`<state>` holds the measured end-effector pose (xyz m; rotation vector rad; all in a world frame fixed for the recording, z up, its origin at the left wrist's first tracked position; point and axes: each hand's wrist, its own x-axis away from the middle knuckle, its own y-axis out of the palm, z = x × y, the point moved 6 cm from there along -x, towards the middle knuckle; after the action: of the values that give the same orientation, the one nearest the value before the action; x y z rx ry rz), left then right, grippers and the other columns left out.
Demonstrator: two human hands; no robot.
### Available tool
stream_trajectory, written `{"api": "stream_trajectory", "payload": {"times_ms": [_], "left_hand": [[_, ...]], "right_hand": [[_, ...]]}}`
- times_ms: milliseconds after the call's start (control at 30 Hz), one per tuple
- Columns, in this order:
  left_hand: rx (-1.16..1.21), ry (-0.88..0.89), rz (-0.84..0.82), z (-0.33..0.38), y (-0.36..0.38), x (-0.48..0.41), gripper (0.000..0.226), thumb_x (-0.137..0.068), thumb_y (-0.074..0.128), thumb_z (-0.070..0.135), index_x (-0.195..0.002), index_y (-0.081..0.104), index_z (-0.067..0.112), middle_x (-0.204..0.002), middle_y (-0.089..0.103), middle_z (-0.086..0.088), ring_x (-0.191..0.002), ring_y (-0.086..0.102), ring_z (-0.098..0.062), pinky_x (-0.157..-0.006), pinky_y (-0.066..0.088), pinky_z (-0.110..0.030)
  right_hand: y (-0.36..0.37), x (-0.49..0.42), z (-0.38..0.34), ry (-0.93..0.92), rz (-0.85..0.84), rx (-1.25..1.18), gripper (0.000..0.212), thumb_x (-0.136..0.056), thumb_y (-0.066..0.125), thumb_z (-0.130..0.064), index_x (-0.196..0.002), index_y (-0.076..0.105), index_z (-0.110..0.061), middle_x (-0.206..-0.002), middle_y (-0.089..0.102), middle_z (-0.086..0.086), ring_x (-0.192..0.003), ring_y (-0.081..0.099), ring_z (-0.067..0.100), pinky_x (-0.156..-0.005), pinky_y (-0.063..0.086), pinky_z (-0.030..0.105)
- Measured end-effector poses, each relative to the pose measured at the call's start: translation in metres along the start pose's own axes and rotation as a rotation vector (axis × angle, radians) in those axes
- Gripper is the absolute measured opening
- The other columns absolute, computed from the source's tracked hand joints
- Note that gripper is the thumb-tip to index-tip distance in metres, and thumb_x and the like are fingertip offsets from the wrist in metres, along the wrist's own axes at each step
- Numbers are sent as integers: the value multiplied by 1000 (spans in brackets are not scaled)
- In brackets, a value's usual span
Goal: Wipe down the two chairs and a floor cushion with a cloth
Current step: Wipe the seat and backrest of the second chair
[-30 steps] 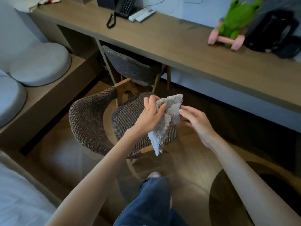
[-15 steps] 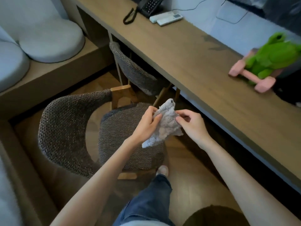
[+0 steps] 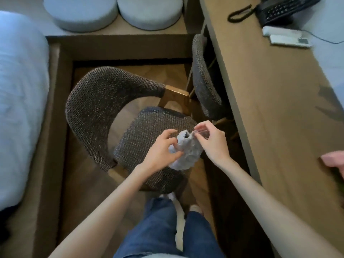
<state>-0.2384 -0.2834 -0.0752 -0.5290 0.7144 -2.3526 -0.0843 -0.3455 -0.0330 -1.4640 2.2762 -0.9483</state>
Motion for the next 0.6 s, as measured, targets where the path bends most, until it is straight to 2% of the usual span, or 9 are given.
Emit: {"api": "stream_trajectory", "payload": {"times_ms": [100, 133, 200, 267, 300, 367, 400, 467, 600], "left_hand": [[27, -44, 207, 0, -4, 24, 21, -81, 71, 20, -70, 56, 11, -156, 26, 5, -147, 13, -16, -112, 14, -18], [29, -31, 258, 4, -3, 32, 21, -80, 70, 16, -68, 55, 9, -155, 26, 7, -148, 9, -16, -113, 8, -18], [54, -39, 311, 12, 1, 46, 23, -78, 69, 9, -63, 51, 10, -147, 39, 10, -147, 16, -17, -117, 2, -33], [132, -107, 369, 21, 7, 57, 28, -77, 66, 6, -61, 45, 15, -118, 64, 7, -131, 43, -9, -118, 0, -47], [189, -144, 410, 25, 10, 63, 31, -77, 64, 6, -60, 42, 19, -91, 67, 6, -109, 54, 1, -119, 5, -50], [279, -180, 487, 34, 16, 74, 36, -79, 66, 8, -61, 38, 22, -63, 48, 9, -68, 48, 1, -106, 33, -40], [300, -187, 513, 38, 19, 79, 36, -81, 69, 11, -64, 39, 20, -63, 43, 10, -61, 42, -2, -86, 42, -31], [336, -207, 550, 42, 24, 89, 32, -81, 75, 24, -78, 44, 16, -66, 42, 10, -59, 37, -3, -61, 36, -20], [453, -242, 464, 45, 30, 104, 58, -79, 78, 26, -125, 44, 26, -69, 60, -3, -61, 53, -6, -62, 44, -17]], "right_hand": [[14, -11, -8, -157, -105, 2, 18, -89, 67, -13, -101, 59, -24, -93, 62, -14, -87, 56, -14, -73, 42, -2], [17, -12, -11, -201, -146, -9, 19, -89, 67, -13, -101, 58, -24, -92, 62, -13, -87, 57, -13, -73, 43, -1], [20, -9, -16, -275, -224, -29, 20, -89, 66, -12, -101, 55, -24, -90, 60, -14, -89, 58, -11, -73, 44, 1], [17, -5, -20, -335, -291, -67, 20, -90, 64, -11, -100, 50, -22, -88, 58, -16, -89, 58, -10, -70, 45, 3], [14, -2, -21, -359, -319, -87, 20, -91, 64, -10, -99, 49, -21, -88, 57, -16, -88, 58, -10, -69, 45, 4], [6, 3, -22, -394, -352, -113, 19, -92, 62, -9, -99, 48, -18, -88, 56, -15, -88, 58, -9, -68, 46, 5], [1, 5, -21, -405, -360, -120, 18, -92, 61, -8, -99, 47, -17, -88, 56, -14, -88, 58, -8, -69, 47, 6], [-8, 9, -19, -423, -368, -120, 18, -93, 59, -7, -101, 47, -17, -89, 56, -14, -88, 58, -7, -71, 49, 8], [-25, 14, -21, -494, -351, -83, 17, -95, 54, -5, -103, 45, -17, -95, 57, -6, -91, 60, 3, -75, 52, 14]]}}
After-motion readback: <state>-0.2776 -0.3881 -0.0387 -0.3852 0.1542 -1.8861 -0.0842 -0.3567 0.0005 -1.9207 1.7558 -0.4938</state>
